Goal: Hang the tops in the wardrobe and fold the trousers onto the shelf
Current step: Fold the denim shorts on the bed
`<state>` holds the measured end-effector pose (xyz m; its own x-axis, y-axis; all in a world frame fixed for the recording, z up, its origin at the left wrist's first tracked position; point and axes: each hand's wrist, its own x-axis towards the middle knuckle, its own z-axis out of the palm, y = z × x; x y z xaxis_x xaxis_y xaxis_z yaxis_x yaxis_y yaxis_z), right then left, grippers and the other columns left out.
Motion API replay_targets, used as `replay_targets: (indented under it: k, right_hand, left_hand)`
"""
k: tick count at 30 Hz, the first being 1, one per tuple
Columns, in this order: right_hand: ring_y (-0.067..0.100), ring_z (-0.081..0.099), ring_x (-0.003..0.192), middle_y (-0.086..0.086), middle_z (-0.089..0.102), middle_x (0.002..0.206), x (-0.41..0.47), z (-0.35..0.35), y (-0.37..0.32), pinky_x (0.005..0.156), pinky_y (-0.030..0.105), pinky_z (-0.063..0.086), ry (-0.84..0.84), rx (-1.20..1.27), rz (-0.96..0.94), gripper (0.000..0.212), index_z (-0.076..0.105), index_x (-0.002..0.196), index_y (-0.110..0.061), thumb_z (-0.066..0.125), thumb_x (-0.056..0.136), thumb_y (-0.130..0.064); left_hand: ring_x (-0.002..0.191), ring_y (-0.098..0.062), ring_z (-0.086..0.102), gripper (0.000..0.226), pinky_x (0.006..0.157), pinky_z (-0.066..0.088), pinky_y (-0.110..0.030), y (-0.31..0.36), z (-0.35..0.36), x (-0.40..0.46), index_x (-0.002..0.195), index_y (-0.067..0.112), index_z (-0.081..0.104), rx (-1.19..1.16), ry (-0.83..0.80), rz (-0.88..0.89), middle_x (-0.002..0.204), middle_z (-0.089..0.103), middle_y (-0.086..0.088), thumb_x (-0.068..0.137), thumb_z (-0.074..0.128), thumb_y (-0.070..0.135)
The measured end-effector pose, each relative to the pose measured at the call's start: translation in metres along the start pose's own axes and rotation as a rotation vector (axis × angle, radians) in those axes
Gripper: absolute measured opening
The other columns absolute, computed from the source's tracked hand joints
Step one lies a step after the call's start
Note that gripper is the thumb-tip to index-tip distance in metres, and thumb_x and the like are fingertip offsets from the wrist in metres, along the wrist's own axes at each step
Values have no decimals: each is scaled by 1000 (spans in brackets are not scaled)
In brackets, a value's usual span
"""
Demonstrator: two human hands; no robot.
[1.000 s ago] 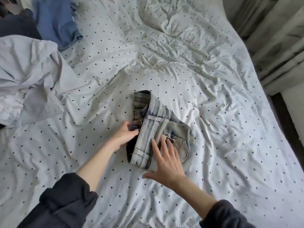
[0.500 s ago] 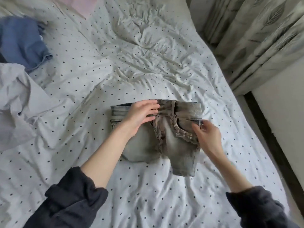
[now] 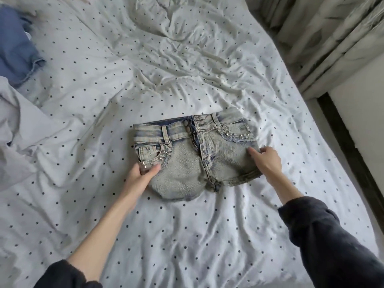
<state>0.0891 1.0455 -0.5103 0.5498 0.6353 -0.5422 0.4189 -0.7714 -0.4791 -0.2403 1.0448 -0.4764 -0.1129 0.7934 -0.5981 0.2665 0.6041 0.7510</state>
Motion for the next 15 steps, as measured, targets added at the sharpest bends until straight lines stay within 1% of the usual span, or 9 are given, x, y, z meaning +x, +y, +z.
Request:
replay_targets:
  k: [2,4,6,8,9,10,11,13,15]
  right_hand:
    - [26,53,65,7,54,66,-5,-8,-6,62,38,45,-30,-35,15,35,58,79,-4,57,87,-39]
    - [24,49,61,6,50,62,-9,-20,-13,58,36,42,12,-54,0,26,54,72,-6,54,86,-28]
    - [21,45,58,6,49,62,-20,-36,-18,56,33,38,50,-59,-14,22,51,70,-7,54,85,-23]
    - [23,46,61,9,51,67,-32,-49,-18,57,33,37,78,-85,-22,17,55,74,-7,57,84,-21]
    - [25,48,64,10,53,71,-42,-54,-14,60,34,39,97,-96,-17,18,58,79,-5,58,85,-22]
    - [27,52,72,11,57,78,-49,-53,-10,67,37,42,125,-119,-11,22,58,87,-4,57,86,-26]
    - [30,54,84,13,60,89,-58,-51,-3,77,41,42,168,-165,-2,27,55,97,-5,56,88,-31]
    - [33,46,111,15,54,117,-74,-40,9,94,47,33,219,-300,-26,39,47,116,-8,52,91,-38]
    - [32,33,129,15,41,137,-86,-20,19,106,51,25,213,-390,-141,52,40,134,-12,50,92,-41]
  left_hand:
    - [97,-18,64,26,88,47,-33,14,6,-3,100,18,61,-117,6,24,106,69,-3,78,74,21]
    - [95,-20,65,23,87,49,-34,33,7,0,98,16,64,-173,12,62,105,70,-6,78,74,16]
    - [90,-16,65,14,83,50,-33,52,-1,-2,94,20,63,-119,-19,55,101,70,-2,83,70,15]
    - [84,-16,63,9,76,50,-33,61,-14,-8,93,22,61,-52,-55,-15,98,69,0,86,67,20]
    - [83,-18,63,9,72,50,-33,58,-21,-11,93,22,59,-20,-58,-58,96,68,-2,87,66,23]
    - [82,-19,63,11,70,50,-33,53,-27,-14,93,21,58,19,-63,-88,95,67,-4,88,65,27]
    - [83,-22,62,17,72,50,-35,43,-32,-17,94,19,56,66,-65,-109,95,67,-6,87,64,32]
    - [86,-25,61,34,82,48,-41,17,-35,-23,97,13,55,141,-49,-187,96,66,-10,84,64,43]
    - [83,-25,60,42,79,50,-40,-10,-34,-28,100,8,55,100,-28,-279,95,65,-14,82,65,45]
